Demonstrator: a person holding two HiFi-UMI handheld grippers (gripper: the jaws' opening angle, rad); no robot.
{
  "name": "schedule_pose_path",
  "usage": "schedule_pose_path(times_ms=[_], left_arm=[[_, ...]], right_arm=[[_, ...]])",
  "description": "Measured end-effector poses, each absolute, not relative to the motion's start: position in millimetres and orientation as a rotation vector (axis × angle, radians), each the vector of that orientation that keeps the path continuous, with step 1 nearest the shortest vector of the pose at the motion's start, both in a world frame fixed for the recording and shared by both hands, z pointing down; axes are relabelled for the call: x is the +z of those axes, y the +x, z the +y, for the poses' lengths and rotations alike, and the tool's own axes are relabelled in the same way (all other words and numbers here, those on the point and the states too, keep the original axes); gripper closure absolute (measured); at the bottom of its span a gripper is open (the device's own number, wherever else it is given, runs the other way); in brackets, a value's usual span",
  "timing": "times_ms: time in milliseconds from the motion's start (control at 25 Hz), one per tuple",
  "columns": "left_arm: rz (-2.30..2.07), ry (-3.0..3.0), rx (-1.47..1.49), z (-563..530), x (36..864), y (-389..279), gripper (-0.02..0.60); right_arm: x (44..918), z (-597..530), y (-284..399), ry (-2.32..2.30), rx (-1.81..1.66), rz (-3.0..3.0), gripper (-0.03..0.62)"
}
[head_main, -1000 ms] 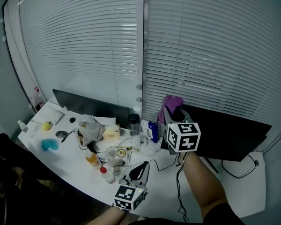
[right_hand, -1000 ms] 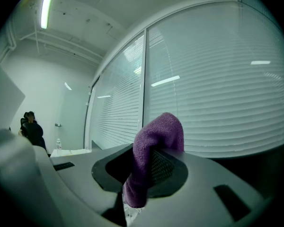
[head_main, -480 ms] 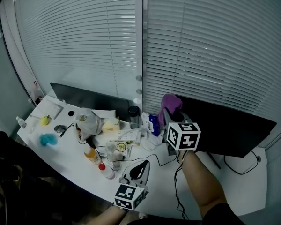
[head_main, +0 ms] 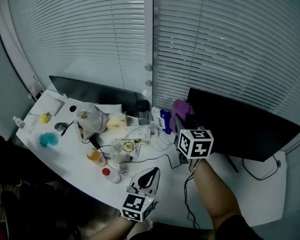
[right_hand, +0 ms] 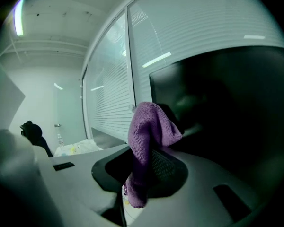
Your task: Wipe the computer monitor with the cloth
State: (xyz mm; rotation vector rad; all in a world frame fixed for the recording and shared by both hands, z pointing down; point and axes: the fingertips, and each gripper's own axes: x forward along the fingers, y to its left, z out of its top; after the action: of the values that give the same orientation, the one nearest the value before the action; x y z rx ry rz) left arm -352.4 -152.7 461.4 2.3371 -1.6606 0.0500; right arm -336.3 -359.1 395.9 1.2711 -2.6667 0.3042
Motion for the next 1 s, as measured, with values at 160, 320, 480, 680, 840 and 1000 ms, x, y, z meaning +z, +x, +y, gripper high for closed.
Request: schedule_pose_path(times_ms=[160, 320, 480, 680, 840, 1000], left_arm=[[-1.646, 2.314, 0.071, -155.4, 473.4, -352.0, 0.575], [-1.632, 2.294, 0.089, -157.6, 483.5, -351.5, 0.575], [-1.618, 2.273, 0.105, -158.2, 492.4, -351.4, 0.575], [-1.597, 2.257, 0.122, -150.4, 504.8, -349.3, 0.575], [-1.597, 2.243, 0.139, -146.2, 515.9, -348.9, 0.575], [-1.594, 2.226, 0.159, -145.1, 529.2, -348.6, 0.575]], right_arm=[[422.6, -361.9, -335.3, 1.260, 0.348, -2.633, 0.514], [447.0, -362.6, -334.8, 1.248, 0.393, -2.603, 0.514], [476.4, -361.0, -332.5, 1.236, 0.447, -2.558, 0.514], [514.3, -350.8, -326.2, 1.235, 0.508, -2.497, 0.514], [541.1, -344.4, -323.1, 1.226, 0.543, -2.470, 0.514], [570.4, -340.0, -320.3, 1.211, 0.581, -2.440, 0.514]])
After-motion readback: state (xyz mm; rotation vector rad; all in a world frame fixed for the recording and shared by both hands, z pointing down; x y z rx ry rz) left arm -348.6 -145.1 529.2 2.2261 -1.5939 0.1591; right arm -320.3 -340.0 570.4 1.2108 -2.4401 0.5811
